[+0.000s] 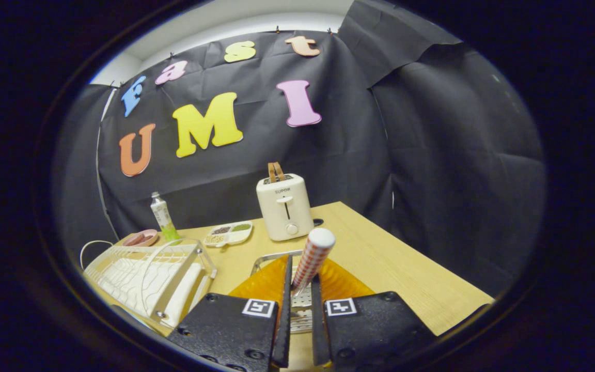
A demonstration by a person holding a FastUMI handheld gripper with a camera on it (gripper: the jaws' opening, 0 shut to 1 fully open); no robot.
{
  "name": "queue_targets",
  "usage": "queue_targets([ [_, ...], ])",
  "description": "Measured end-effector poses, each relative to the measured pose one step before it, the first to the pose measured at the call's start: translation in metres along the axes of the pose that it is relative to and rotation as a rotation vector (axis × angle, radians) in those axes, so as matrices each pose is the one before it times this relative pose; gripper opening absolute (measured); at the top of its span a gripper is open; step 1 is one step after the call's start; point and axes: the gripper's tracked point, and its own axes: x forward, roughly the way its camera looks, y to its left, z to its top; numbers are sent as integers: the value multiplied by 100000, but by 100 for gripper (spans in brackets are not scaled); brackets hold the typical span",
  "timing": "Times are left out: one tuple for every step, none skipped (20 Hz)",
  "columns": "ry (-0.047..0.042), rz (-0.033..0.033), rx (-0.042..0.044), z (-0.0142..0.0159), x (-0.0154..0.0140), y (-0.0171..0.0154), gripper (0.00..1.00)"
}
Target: Take the plate from the dish rack, then take the spoon from the basket and place it into the plate.
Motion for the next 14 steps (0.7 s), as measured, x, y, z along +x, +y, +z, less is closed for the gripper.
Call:
queue_targets([
  [-322, -1317, -253, 115, 25, 194, 22],
  [-94, -981, -885, 115, -23, 192, 21],
  [488, 346, -421, 36, -164, 418, 21],
  [207, 52, -420, 69, -158, 363, 19],
  [66, -882, -294, 171, -1, 115, 19],
  [-327, -2116, -743, 269, -124, -147, 17],
  [-180, -2491, -170, 236, -133, -377, 17],
  [-1210, 214, 1677, 462, -515, 36, 17],
  [-1642, 324, 2131, 529, -547, 200, 17],
  [-1744, -861, 688, 559, -456, -233, 16],
  [-1581, -726, -351, 294, -284, -261, 15],
  [-987, -180, -820, 432, -381, -16, 15],
  [-990, -173, -475, 345, -400, 71, 15],
  [-675, 34, -289, 443, -450, -21, 15],
])
